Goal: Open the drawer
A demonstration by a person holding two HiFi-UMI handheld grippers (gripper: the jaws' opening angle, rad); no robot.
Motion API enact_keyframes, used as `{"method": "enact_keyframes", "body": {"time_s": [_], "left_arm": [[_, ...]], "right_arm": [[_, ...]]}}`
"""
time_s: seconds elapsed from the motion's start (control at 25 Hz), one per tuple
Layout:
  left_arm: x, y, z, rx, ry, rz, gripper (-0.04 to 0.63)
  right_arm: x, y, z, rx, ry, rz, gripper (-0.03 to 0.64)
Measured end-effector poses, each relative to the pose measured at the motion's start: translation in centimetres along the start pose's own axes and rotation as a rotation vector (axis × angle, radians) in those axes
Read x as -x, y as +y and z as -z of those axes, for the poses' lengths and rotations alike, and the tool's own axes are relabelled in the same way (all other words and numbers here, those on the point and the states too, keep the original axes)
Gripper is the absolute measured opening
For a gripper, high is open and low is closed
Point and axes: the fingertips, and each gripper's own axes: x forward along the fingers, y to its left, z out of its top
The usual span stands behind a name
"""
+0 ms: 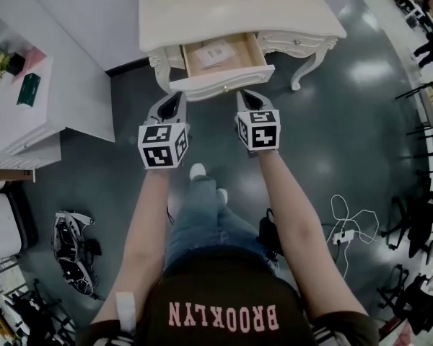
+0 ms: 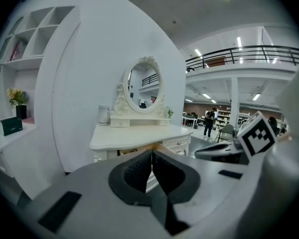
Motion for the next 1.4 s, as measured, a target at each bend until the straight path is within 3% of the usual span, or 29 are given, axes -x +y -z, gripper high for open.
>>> {"method": "enact_keyframes", "body": {"time_s": [0.32, 0.88, 1.04, 1.24, 1.4], "left_arm": [[1.1, -1.4, -2.8, -0.054, -0.049, 0.019, 0.005], [3.7, -2.5, -8.1, -0.114, -0.164, 0.017, 0.005], [4.5, -3.0, -9.6, -0.127, -0.207, 0.018, 0.005], [5.9, -3.3, -11.9, -0.100, -0.278, 0.015, 0.005], [6.8, -3.5, -13.2, -0.126, -0.311, 0.012, 0.005]], "right_arm": [[3.6, 0.3, -2.9, -0.006, -0.088, 0.017, -0.003], [11.9, 2.0, -11.5, 0.189, -0.356, 0.050, -0.003], [14.6, 1.9, -12.8, 0.194, -0.420, 0.079, -0.003], [17.3, 1.0, -14.1, 0.219, -0.467, 0.120, -0.003], [18.7, -0.4, -14.3, 0.214, -0.472, 0.155, -0.003]]}}
